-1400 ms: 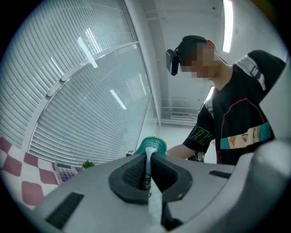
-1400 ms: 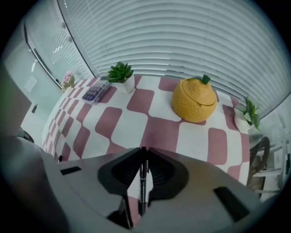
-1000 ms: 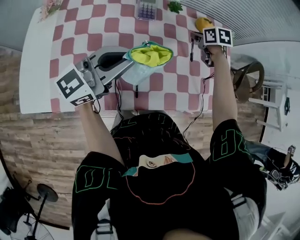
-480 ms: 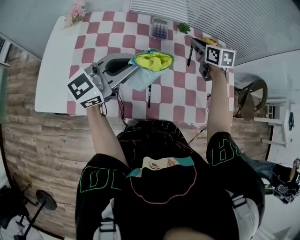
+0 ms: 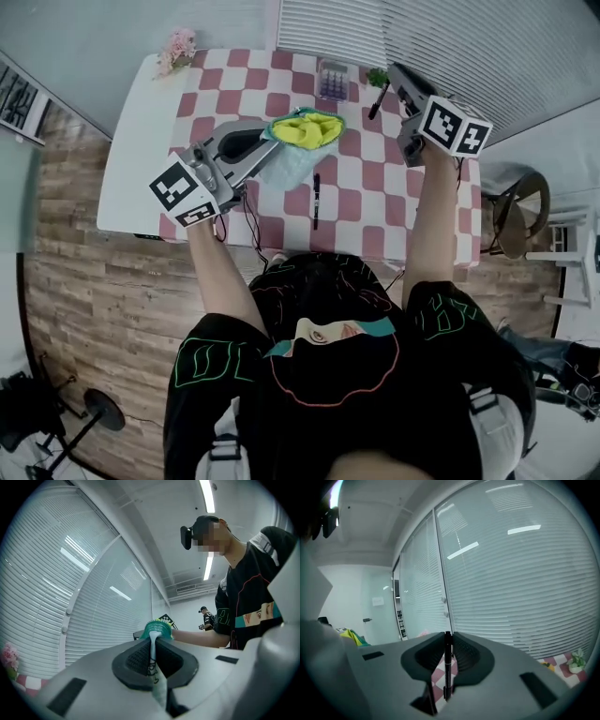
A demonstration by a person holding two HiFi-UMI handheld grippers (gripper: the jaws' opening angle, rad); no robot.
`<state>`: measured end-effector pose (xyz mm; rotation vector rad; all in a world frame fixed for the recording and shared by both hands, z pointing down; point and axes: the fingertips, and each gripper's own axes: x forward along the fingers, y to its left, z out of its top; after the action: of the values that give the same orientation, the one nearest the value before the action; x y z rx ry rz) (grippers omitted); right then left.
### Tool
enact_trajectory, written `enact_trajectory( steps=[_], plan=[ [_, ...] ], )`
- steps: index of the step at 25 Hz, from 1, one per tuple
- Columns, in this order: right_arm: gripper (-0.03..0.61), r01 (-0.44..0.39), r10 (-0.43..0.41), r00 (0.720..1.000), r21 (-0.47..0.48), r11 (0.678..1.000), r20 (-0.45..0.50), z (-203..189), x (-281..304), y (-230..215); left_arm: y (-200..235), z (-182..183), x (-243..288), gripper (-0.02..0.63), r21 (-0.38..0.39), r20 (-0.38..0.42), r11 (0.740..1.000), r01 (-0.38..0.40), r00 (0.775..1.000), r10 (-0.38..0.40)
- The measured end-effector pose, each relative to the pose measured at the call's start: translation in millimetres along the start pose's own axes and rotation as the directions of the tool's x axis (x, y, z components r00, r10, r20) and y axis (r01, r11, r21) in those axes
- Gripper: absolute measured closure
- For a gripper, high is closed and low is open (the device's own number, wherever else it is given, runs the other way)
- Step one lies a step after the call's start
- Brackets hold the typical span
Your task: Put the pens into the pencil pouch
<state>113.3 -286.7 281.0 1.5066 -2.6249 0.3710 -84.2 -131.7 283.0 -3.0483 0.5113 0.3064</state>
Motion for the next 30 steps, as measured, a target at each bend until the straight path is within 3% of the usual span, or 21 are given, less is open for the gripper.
enact_trajectory(
  steps=[13,20,26,30],
  plan=[
    [0.518,-0.09,0.097,0.971,-0.04,0.995,0.218,62.5,-33.1,60.0,2.5,-3.2,-6.2,0.614,0.018,0.0,0.999,-0.035,0.999,0.035],
    [0.518,-0.123,0.136,0.954,-0.063,0.99,0.266,81.4,-39.8,77.1,8.5,-11.0,-8.7,0.612,0.018,-0.01,0.998,-0.061,0.998,0.061],
    [0.518,-0.248,0.26,0.919,-0.079,0.966,0.295,95.5,-38.1,113.0,12.0,-17.1,-10.9,0.612,0.02,-0.033,0.997,-0.079,0.996,0.08],
    [0.518,-0.271,0.282,0.921,-0.08,0.959,0.269,93.2,-29.0,130.6,17.5,-22.7,-11.7,0.612,0.022,-0.054,0.995,-0.092,0.994,0.093]
  ],
)
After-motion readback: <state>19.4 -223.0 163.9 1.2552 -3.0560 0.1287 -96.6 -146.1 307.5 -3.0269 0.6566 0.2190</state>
